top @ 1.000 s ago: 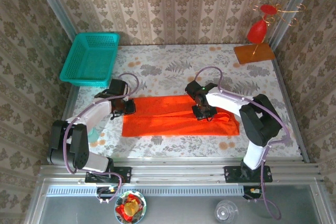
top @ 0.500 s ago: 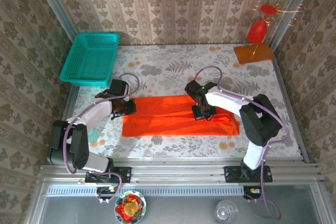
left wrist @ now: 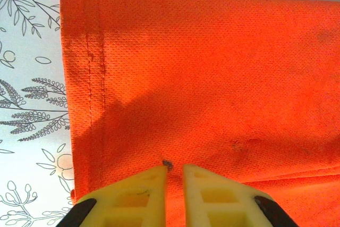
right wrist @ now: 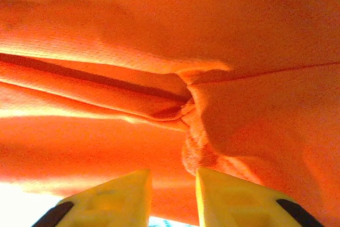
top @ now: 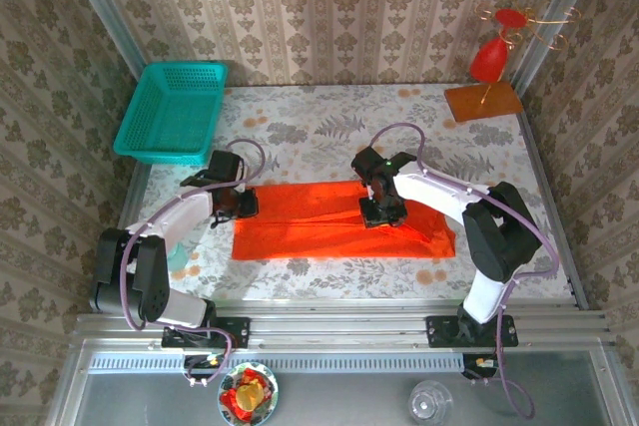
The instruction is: Fold the inside-out t-shirt
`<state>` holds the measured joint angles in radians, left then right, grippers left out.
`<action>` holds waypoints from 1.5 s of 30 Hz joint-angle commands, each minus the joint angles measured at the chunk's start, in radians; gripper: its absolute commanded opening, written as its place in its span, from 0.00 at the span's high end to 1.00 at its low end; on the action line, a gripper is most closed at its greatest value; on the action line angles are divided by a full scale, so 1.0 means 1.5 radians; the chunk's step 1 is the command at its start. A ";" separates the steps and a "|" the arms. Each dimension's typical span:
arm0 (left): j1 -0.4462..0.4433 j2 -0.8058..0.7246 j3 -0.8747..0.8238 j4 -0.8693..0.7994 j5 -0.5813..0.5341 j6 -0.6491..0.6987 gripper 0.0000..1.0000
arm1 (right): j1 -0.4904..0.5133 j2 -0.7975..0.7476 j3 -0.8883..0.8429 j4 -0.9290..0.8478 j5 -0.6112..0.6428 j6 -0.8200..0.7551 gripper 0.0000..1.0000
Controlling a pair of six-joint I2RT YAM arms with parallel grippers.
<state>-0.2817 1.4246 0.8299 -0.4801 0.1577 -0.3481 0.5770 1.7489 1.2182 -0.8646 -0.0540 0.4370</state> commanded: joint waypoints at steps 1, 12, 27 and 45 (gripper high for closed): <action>-0.003 -0.001 0.013 -0.015 0.000 -0.001 0.83 | -0.019 -0.049 0.011 -0.003 -0.075 0.008 0.65; -0.003 0.030 0.041 -0.025 0.014 0.021 0.84 | -0.182 -0.095 -0.104 0.108 -0.214 0.027 0.60; 0.013 0.054 0.054 -0.053 0.033 0.034 0.84 | -0.204 -0.143 -0.140 0.024 -0.078 0.035 0.54; -0.065 0.064 0.080 -0.002 0.081 -0.018 0.84 | -0.321 -0.223 -0.347 0.156 -0.198 0.057 0.56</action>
<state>-0.3782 1.5085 0.9478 -0.4843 0.2768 -0.3561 0.1017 1.3926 0.7139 -0.7021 -0.2752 0.5053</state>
